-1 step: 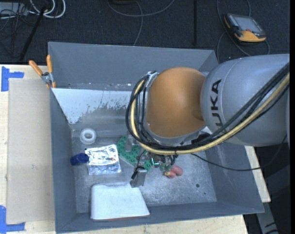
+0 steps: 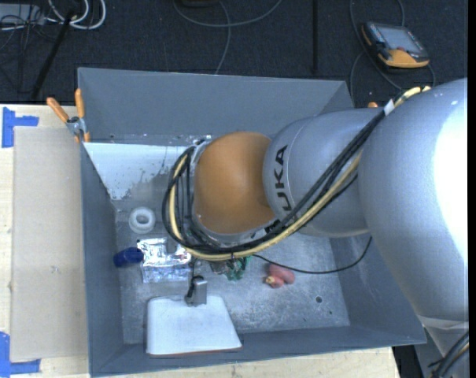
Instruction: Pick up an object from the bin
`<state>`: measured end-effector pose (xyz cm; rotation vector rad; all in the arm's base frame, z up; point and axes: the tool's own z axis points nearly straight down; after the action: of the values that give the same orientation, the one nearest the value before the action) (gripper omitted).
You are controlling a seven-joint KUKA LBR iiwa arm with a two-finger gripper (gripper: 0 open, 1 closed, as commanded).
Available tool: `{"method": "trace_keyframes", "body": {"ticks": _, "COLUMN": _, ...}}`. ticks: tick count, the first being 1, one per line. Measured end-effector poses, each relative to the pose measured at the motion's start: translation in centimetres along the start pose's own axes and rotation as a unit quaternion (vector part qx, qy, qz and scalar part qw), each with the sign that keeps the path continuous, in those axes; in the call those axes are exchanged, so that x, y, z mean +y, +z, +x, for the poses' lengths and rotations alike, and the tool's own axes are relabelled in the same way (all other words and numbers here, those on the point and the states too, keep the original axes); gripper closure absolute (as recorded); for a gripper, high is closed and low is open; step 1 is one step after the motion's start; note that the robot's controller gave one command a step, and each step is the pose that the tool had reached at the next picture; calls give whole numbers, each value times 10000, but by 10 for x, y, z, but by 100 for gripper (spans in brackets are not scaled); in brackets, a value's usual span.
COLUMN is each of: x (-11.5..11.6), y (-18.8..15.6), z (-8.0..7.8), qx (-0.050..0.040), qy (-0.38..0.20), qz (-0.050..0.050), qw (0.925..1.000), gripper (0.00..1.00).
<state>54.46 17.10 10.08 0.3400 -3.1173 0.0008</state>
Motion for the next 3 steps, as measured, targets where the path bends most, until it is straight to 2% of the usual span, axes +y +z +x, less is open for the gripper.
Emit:
{"method": "trace_keyframes", "body": {"ticks": 1, "x": -3, "y": 31, "z": -30, "qx": -40, "qy": -1872, "qz": 3, "qw": 9823, "gripper": 0}}
{"method": "trace_keyframes", "body": {"ticks": 2, "x": -4, "y": 31, "z": -30, "qx": -34, "qy": -1848, "qz": 1, "qw": 9828, "gripper": 100}}
{"method": "trace_keyframes", "body": {"ticks": 3, "x": -13, "y": 27, "z": -44, "qx": -42, "qy": -1955, "qz": 7, "qw": 9807, "gripper": 100}}
